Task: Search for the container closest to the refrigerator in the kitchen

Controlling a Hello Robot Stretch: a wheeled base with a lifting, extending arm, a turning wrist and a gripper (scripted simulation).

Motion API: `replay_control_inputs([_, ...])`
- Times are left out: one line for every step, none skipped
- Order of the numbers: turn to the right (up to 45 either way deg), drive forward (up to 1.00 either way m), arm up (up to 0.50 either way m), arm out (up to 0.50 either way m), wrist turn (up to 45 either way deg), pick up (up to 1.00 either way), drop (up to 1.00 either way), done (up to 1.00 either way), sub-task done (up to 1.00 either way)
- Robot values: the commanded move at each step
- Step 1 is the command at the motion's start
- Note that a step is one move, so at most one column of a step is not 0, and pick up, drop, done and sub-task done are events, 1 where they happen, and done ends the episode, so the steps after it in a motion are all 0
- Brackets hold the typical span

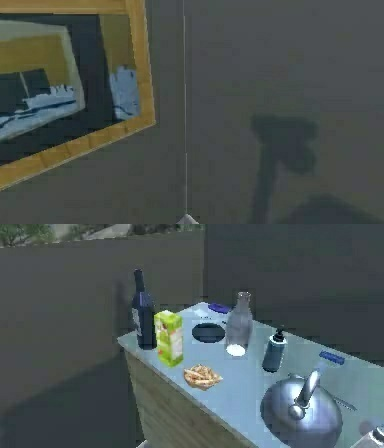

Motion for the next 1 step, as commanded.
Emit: replay_control_inputs([-45.0,0.00,0.00,0.00,0.0,0.00,0.00,0.00,0.00])
